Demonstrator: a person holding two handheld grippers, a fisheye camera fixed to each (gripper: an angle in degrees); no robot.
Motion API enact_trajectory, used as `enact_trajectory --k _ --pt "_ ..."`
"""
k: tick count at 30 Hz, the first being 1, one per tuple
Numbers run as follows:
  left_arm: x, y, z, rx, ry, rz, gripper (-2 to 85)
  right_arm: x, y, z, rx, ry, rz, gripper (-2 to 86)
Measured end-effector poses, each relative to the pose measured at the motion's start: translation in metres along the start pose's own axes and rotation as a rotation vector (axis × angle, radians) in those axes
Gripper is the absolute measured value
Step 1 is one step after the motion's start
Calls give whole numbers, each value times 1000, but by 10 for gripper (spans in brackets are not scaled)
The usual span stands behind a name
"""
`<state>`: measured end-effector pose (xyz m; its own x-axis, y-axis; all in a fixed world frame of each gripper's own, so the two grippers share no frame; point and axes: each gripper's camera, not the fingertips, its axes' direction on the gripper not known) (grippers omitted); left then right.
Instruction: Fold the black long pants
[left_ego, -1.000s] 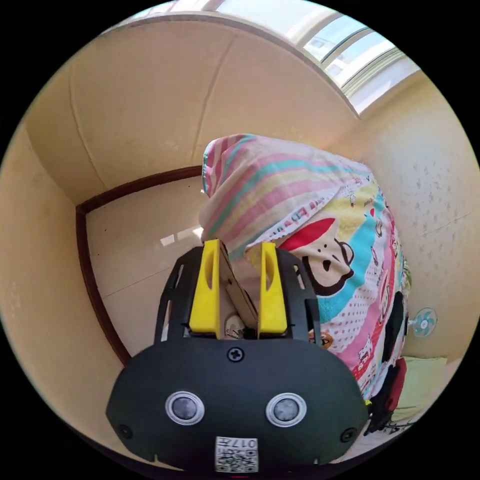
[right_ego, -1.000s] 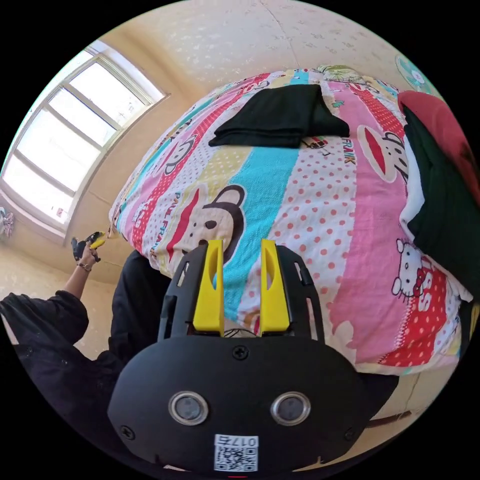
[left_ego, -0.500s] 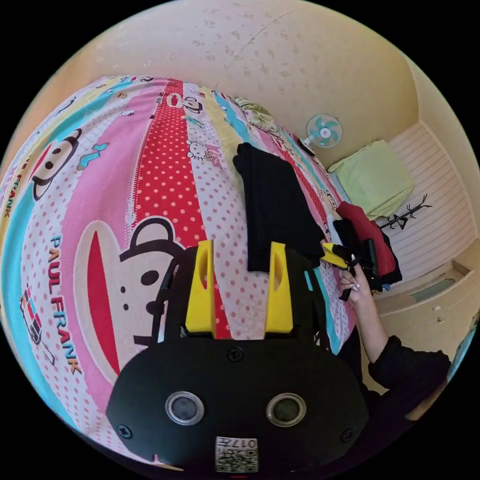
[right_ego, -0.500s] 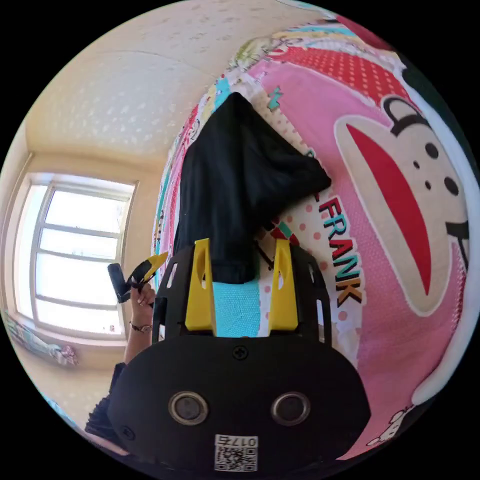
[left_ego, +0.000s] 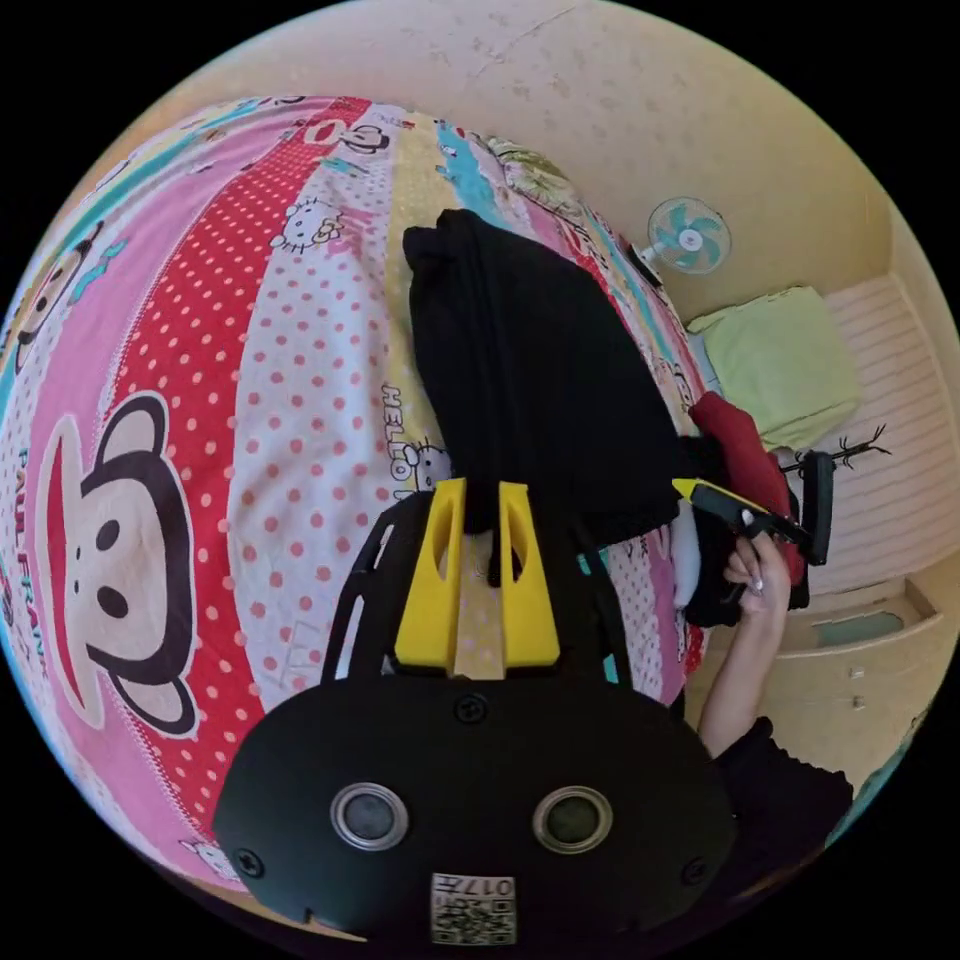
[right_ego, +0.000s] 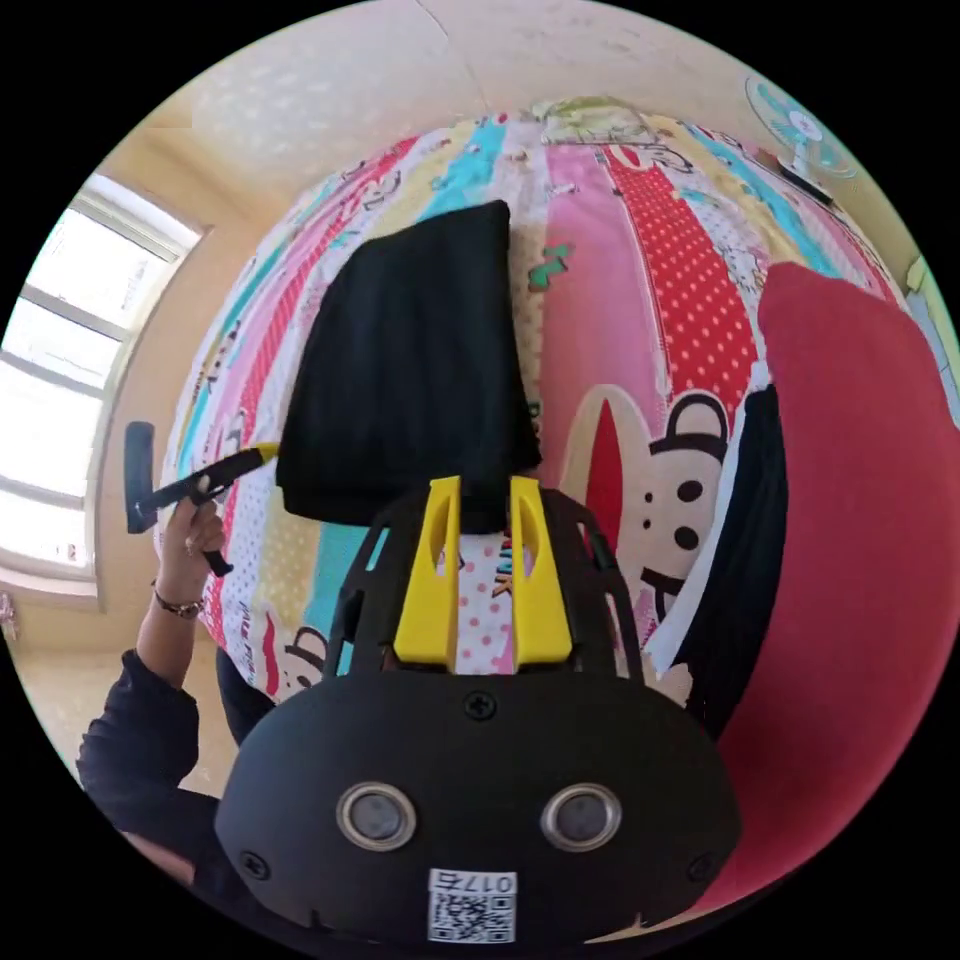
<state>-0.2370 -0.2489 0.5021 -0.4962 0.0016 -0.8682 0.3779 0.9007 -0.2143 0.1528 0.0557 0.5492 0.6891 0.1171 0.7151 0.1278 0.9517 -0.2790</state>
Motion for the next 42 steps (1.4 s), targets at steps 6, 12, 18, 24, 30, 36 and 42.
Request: enact_trajectory --k 6,12,18,24,30,36,42 --pt "-52 -7 -37 309 256 -39 187 28 15 -32 435 -66 8 196" --pt "-43 -19 10 335 148 -91 204 101 -37 62 311 -237 161 193" --pt "6 -9 10 233 -27 -58 138 102 7 74 277 -533 186 94" --pt "-35 58 -47 21 313 -115 111 76 123 24 198 -519 18 80" --pt "-76 260 -118 17 609 -199 112 73 330 18 150 -945 -39 80" --pt "-105 369 -214 146 793 -291 111 5 394 7 60 -1391 -138 73" --pt "-142 331 -377 484 621 -107 111 -143 295 -61 101 -1342 -614 67"
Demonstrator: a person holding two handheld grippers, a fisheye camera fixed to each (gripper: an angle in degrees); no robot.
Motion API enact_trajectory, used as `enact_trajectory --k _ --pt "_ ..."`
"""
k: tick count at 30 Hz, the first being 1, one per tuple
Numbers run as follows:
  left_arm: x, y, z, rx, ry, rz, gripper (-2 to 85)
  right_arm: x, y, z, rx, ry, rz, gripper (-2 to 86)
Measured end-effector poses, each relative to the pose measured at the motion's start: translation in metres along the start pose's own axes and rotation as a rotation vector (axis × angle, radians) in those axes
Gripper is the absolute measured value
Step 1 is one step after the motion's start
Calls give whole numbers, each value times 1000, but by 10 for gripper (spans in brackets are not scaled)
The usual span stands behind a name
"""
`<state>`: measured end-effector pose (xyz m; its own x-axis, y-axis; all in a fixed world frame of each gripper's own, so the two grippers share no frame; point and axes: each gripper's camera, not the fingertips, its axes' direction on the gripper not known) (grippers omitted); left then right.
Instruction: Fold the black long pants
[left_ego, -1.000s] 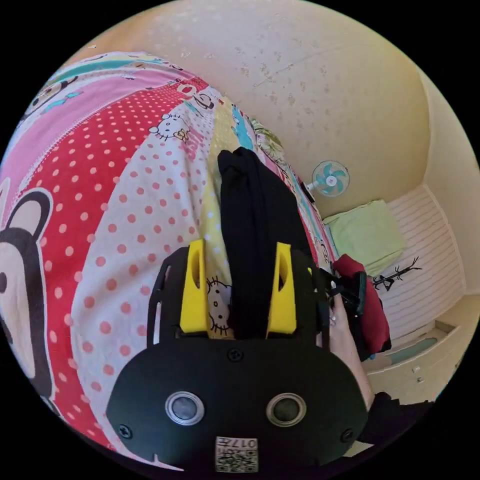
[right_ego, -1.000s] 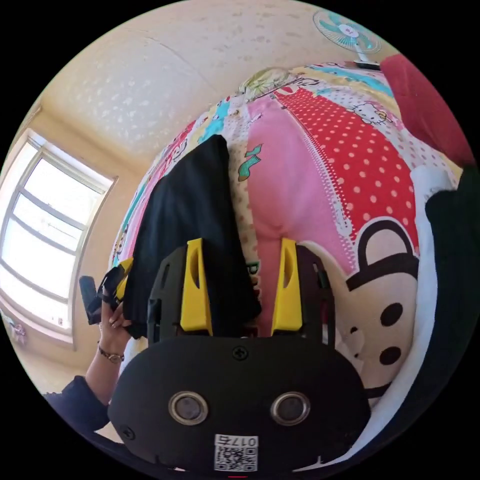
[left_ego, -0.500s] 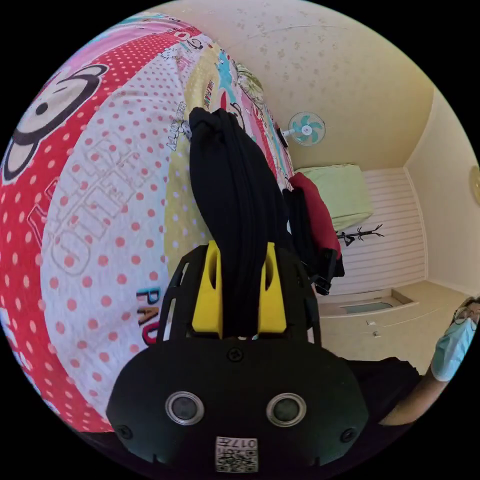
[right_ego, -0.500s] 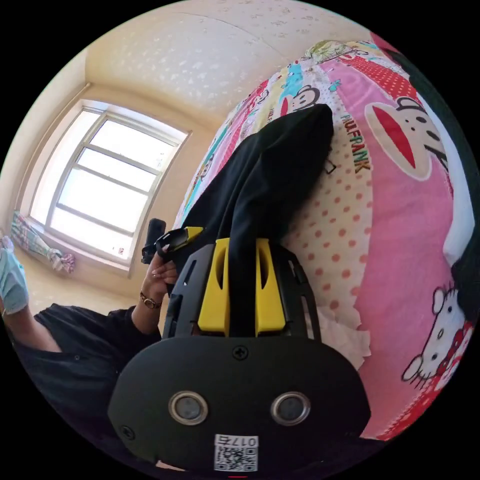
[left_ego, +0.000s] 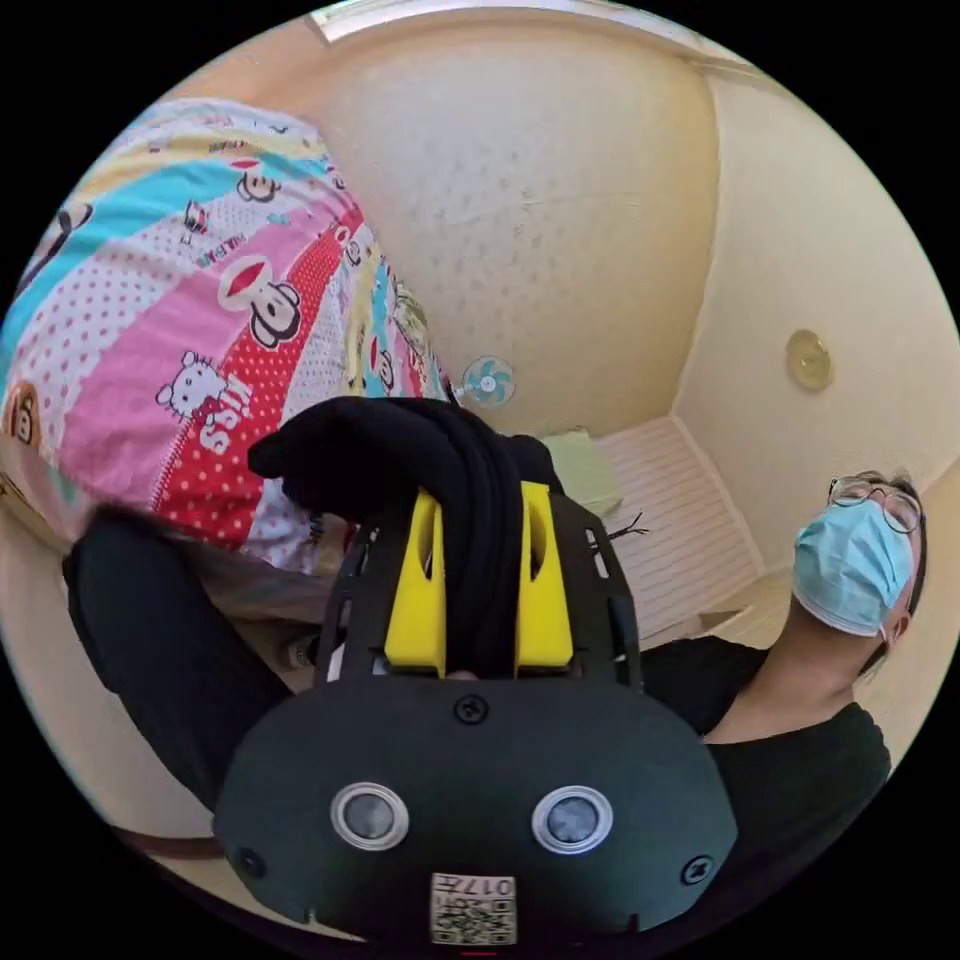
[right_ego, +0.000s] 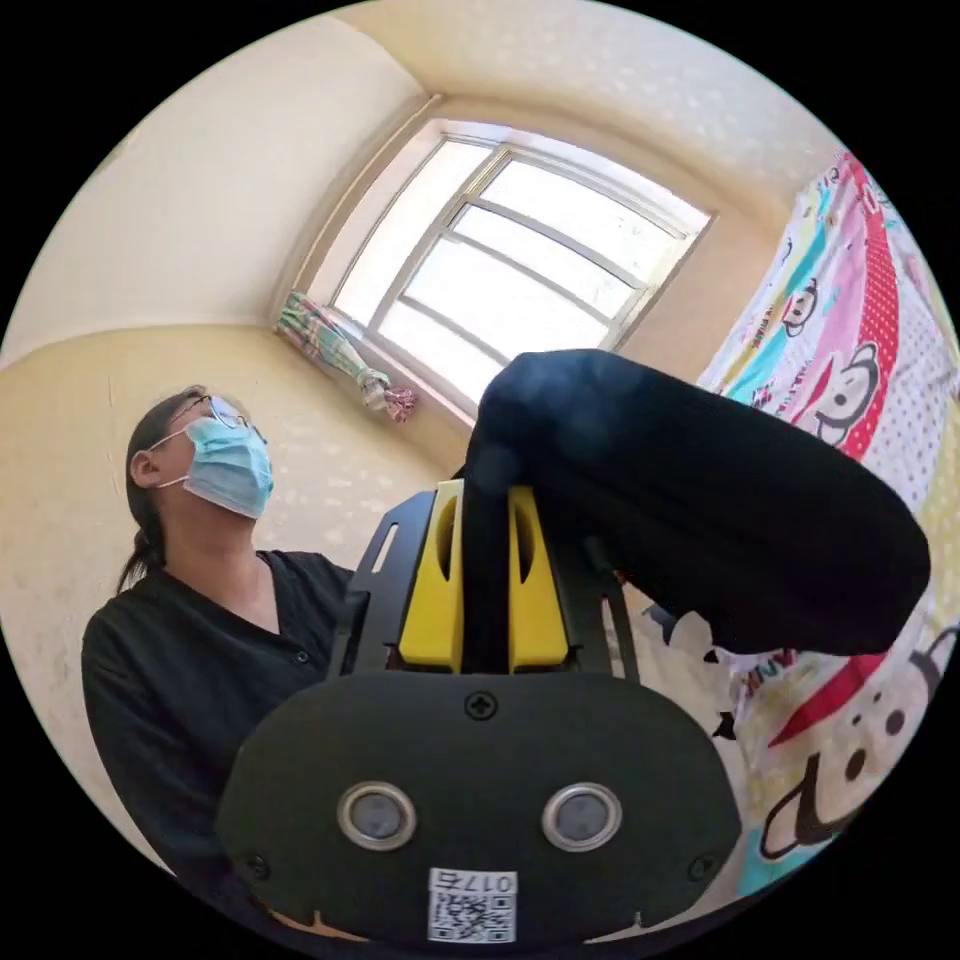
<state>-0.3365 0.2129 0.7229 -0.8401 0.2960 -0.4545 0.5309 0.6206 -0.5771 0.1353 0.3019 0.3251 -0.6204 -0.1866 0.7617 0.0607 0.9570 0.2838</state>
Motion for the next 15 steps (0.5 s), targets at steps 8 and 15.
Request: enact_trajectory --k 8,15 --pt "15 -153 -143 342 -279 214 121 17 -204 189 -147 190 -193 90" --pt "-197 -106 -171 305 -758 -322 116 122 -110 214 -240 657 128 97"
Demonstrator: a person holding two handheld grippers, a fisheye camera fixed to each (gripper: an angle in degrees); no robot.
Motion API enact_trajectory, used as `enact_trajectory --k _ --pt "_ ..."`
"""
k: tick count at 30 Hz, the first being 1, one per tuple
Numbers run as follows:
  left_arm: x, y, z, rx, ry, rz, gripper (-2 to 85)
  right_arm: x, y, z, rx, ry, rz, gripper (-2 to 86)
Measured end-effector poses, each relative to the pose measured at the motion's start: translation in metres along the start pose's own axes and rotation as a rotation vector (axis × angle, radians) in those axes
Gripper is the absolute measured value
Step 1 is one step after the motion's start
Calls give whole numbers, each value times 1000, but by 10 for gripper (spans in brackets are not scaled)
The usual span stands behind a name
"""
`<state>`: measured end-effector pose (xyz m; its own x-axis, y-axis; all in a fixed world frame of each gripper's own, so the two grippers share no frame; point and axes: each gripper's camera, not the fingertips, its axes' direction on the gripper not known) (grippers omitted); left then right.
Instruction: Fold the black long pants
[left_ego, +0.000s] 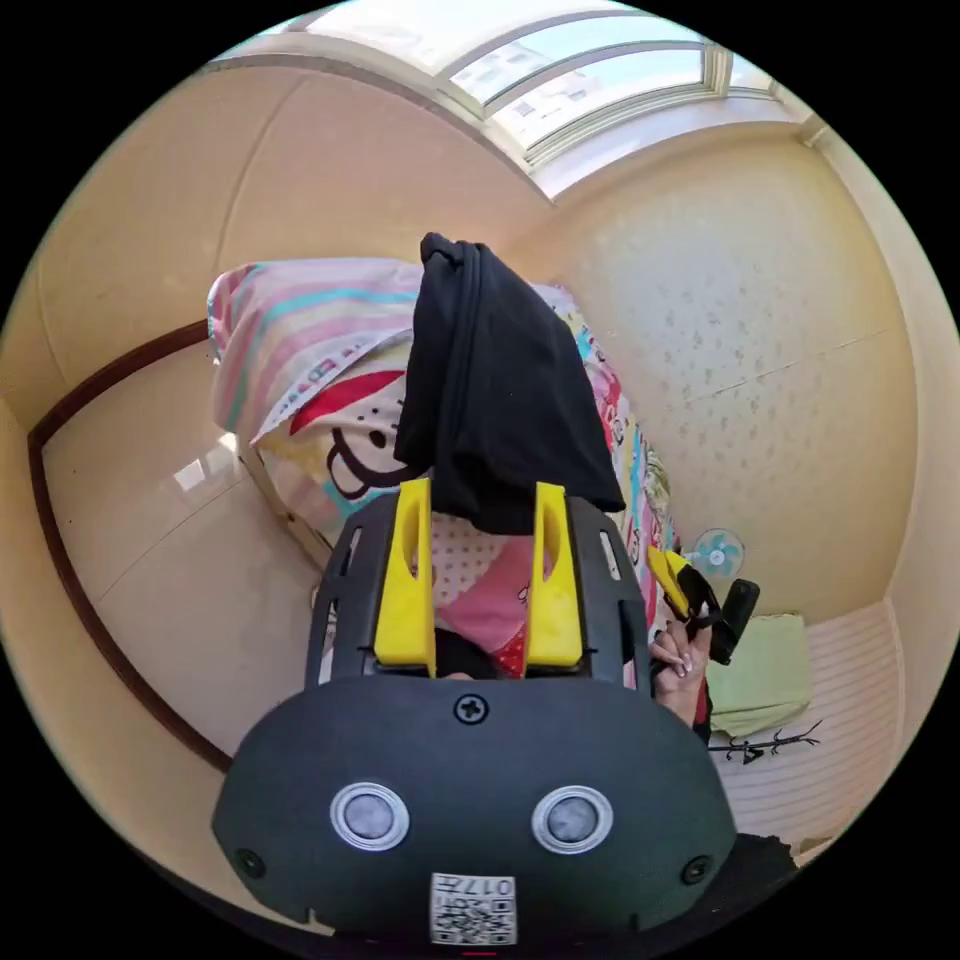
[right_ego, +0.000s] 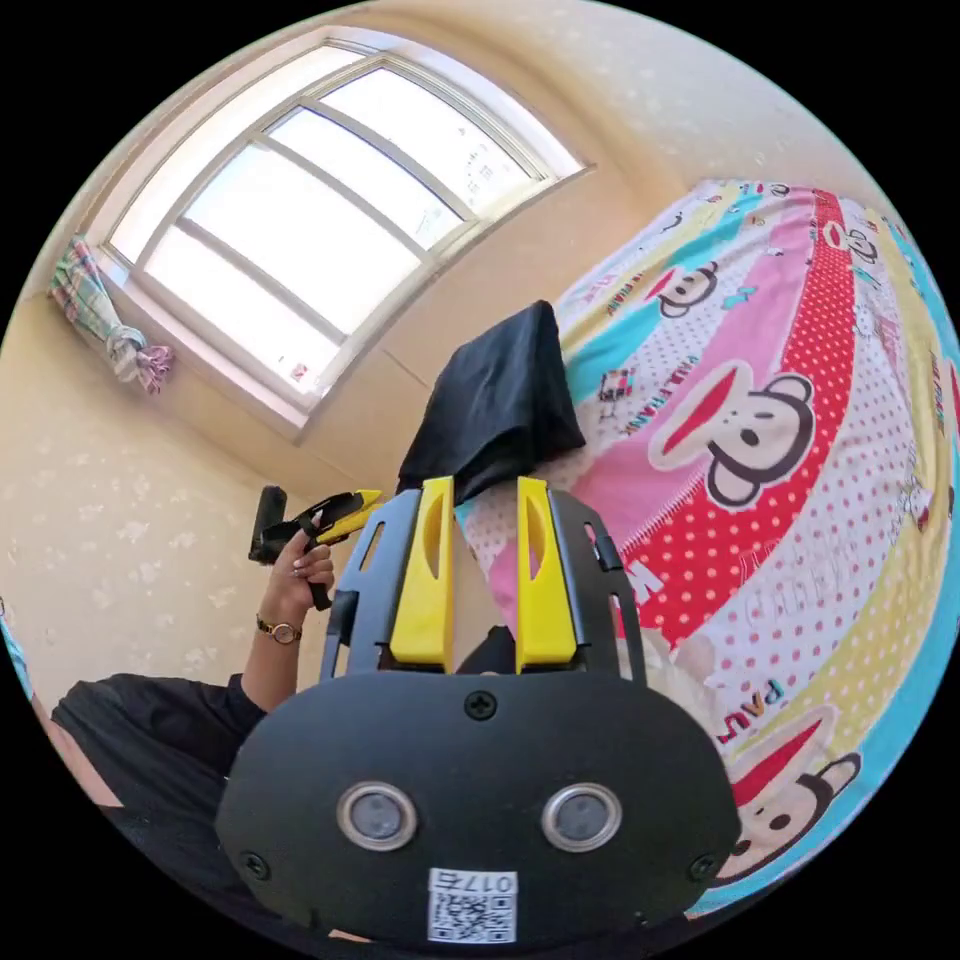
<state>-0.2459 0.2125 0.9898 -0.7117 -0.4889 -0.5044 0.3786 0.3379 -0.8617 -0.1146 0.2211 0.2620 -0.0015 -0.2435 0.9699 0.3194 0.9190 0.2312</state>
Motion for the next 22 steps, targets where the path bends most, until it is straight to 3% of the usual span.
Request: enact_trajectory --k 4,7,10,14,16,17,20,22 --pt "-72 86 95 -210 -285 -25 88 88 101 -7 -143 316 266 72" --pt "-76 115 134 -222 -200 -12 77 105 138 -74 -78 306 322 46" --pt "-9 110 156 -196 -163 196 65 91 168 -132 -67 375 302 41" --pt "138 150 223 -180 -319 665 18 86 228 -179 -46 496 472 43" --pt "187 185 274 -290 -266 848 13 87 257 -194 -37 482 546 45" --pt "212 210 314 -430 -242 954 16 87 274 -204 -39 489 599 49" --pt "227 277 411 -680 -358 1108 30 78 300 -228 -104 573 652 73" --pt "215 308 422 -541 -462 1157 24 63 309 -248 -96 629 654 88"
